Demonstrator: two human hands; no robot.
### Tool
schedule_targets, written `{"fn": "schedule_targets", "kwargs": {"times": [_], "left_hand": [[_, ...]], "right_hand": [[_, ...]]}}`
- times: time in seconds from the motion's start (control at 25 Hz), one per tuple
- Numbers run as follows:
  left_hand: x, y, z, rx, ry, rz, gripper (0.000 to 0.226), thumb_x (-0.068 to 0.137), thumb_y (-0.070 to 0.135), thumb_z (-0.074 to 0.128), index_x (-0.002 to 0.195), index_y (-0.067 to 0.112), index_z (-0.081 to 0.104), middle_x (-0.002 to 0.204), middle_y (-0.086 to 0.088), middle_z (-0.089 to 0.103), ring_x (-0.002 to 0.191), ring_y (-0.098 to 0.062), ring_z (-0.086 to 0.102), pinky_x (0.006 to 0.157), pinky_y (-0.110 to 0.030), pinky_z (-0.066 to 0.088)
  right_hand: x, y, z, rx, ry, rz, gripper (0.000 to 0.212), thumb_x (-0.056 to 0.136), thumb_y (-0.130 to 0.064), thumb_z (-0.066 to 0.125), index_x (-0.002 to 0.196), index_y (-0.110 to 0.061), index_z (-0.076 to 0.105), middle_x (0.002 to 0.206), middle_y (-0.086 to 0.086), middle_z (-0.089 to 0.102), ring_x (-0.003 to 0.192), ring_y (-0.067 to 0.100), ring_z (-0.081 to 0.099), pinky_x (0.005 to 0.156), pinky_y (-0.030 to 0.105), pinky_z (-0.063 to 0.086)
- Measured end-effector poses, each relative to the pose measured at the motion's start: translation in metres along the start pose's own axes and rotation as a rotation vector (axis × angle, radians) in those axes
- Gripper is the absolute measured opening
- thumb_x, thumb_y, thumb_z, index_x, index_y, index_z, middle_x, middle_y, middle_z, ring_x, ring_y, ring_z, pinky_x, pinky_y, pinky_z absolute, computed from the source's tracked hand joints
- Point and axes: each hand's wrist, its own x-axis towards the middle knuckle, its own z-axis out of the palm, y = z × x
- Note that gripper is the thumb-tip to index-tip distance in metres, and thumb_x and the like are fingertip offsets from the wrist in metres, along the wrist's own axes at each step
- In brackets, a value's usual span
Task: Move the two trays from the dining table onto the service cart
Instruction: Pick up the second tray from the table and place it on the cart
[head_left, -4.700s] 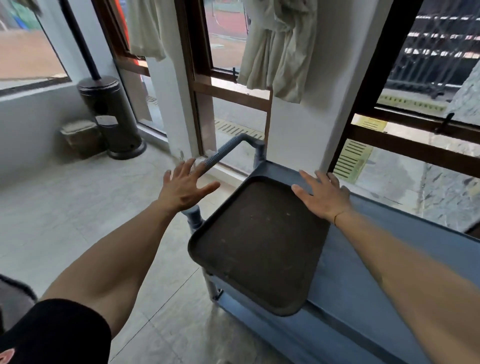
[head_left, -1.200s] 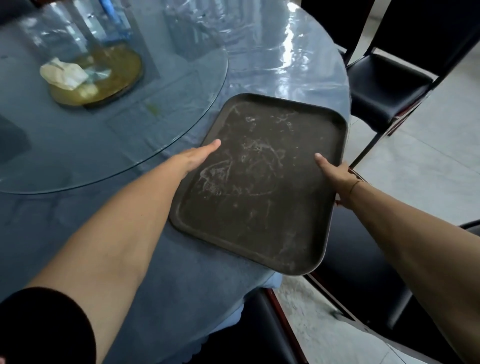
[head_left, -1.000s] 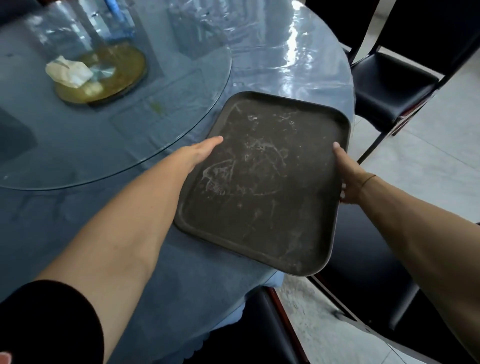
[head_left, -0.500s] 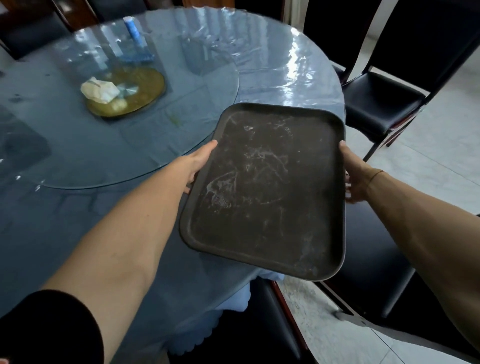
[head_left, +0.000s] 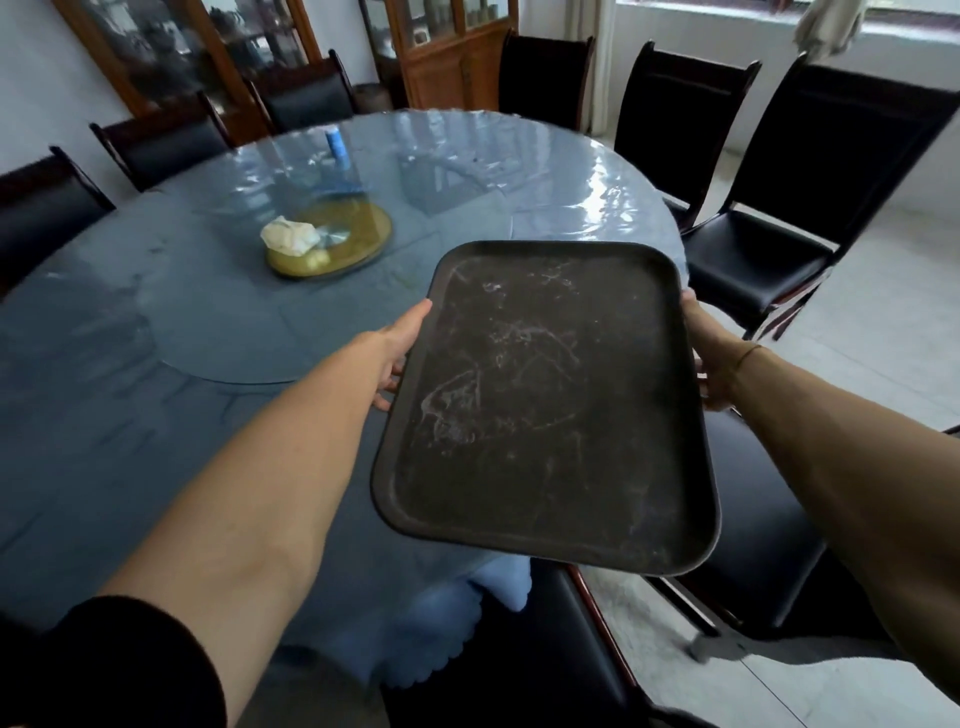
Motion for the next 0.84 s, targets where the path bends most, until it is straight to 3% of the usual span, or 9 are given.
{"fn": "schedule_targets", "kwargs": {"times": [0.12, 0.24, 0.52, 0.84], "left_hand": [[-0.033, -0.015, -0.020, -0.024, -0.021, 0.026, 0.096, 0.054, 0.096, 0.039, 0.106, 0.019, 0.064, 0.105, -0.006, 0.062, 0.093, -0.029, 0.059, 0.059, -0.043, 0.043], [-0.064, -0.028, -0.038, -0.042, -0.053, 0.062, 0.092, 0.057, 0.095, 0.039, 0.099, 0.017, 0.063, 0.106, -0.002, 0.057, 0.092, -0.027, 0.055, 0.060, -0.043, 0.049], [-0.130, -0.067, -0.064, -0.060, -0.125, 0.158, 0.073, 0.071, 0.088, 0.042, 0.080, 0.017, 0.055, 0.086, -0.003, 0.051, 0.078, -0.023, 0.048, 0.069, -0.037, 0.044], [-0.191, -0.083, -0.074, 0.068, -0.256, 0.285, 0.091, 0.075, 0.087, 0.043, 0.112, 0.006, 0.062, 0.112, -0.013, 0.058, 0.096, -0.027, 0.056, 0.070, -0.043, 0.051]], "right_hand": [[-0.047, 0.001, 0.011, 0.085, -0.020, -0.076, 0.068, 0.078, -0.081, 0.047, 0.070, -0.016, 0.068, 0.045, 0.004, 0.065, 0.034, 0.018, 0.062, 0.028, 0.033, 0.047], [-0.088, 0.007, 0.018, 0.116, 0.010, -0.123, 0.064, 0.087, -0.075, 0.039, 0.078, -0.016, 0.060, 0.039, 0.003, 0.061, 0.027, 0.016, 0.056, 0.019, 0.028, 0.037], [-0.190, 0.041, 0.023, 0.217, 0.052, -0.193, 0.068, 0.093, -0.070, 0.031, 0.075, -0.010, 0.058, 0.035, 0.003, 0.058, 0.025, 0.013, 0.055, 0.026, 0.023, 0.043], [-0.295, 0.076, 0.010, 0.226, 0.149, -0.316, 0.064, 0.100, -0.060, 0.022, 0.070, -0.012, 0.053, 0.031, 0.001, 0.055, 0.022, 0.009, 0.050, 0.020, 0.017, 0.033]]}}
